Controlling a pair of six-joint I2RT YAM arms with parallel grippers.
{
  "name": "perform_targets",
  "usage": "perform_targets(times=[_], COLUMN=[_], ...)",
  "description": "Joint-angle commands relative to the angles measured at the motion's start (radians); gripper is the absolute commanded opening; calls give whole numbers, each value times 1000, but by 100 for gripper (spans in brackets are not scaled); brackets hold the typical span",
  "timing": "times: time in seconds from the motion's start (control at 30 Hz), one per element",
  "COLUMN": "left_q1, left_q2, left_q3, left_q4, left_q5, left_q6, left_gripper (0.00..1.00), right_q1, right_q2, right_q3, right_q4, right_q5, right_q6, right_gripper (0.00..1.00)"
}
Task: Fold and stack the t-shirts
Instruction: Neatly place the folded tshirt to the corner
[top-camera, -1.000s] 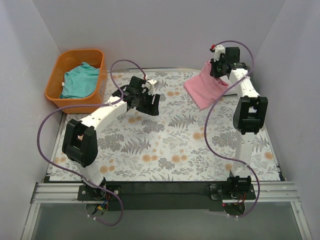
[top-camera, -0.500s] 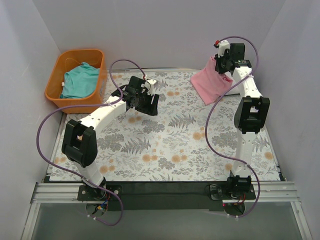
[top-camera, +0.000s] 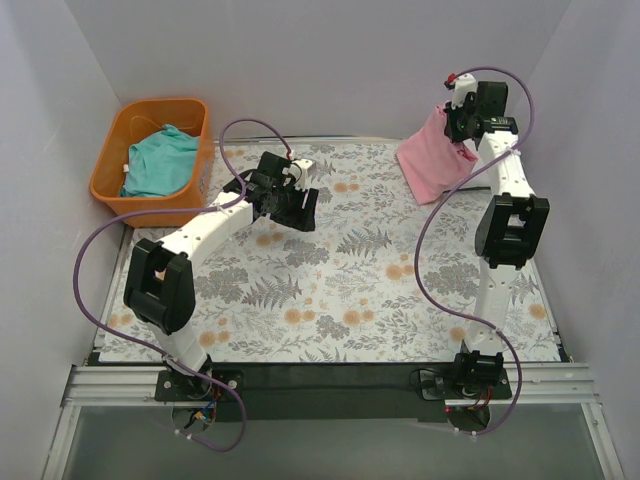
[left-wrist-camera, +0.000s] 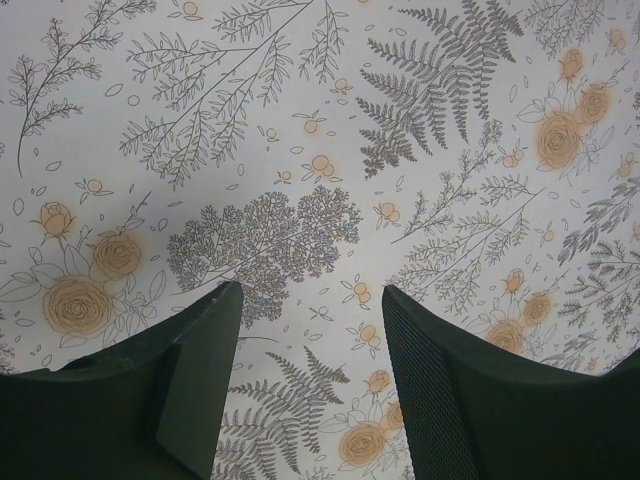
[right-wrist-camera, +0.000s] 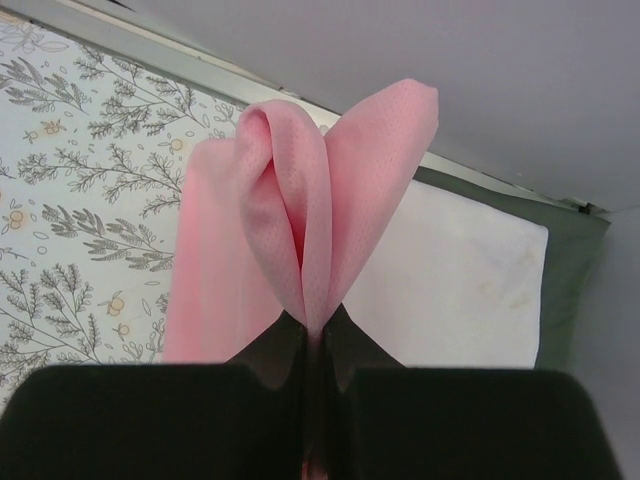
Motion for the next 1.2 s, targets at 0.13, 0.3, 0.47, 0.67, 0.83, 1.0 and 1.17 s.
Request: perform_targets(times=[0.13,0.3,0.47,0.67,0.83,1.0,1.17], left_q1=[3,5,5,5,5,5,5], left_q2=[3,12,20,25,35,55,80], left_q3=[45,54,59,57,65,80,110], left_q4=[-16,-24,-31,-41,-50,-62,-93], left_q5=[9,10,13,27,30,33,29], left_q6=[14,17,22,26,29,32,46], left_gripper=[54,54,54,54,54,54,54], right_q1=[-32,-52,-69,-91,-109,-112,-114], right_q2=[-86,-78,-52,-18,5,40,90], right_q3=[89,106,106,120,106,77,58], right_q4=[47,48,48,65,99,146,197], right_q5=[-27,-45,-45,-24,-5,15,47], right_q6=[15,9,-40,-98,-155,-190,-230], right_gripper=[1,1,1,1,1,1,1])
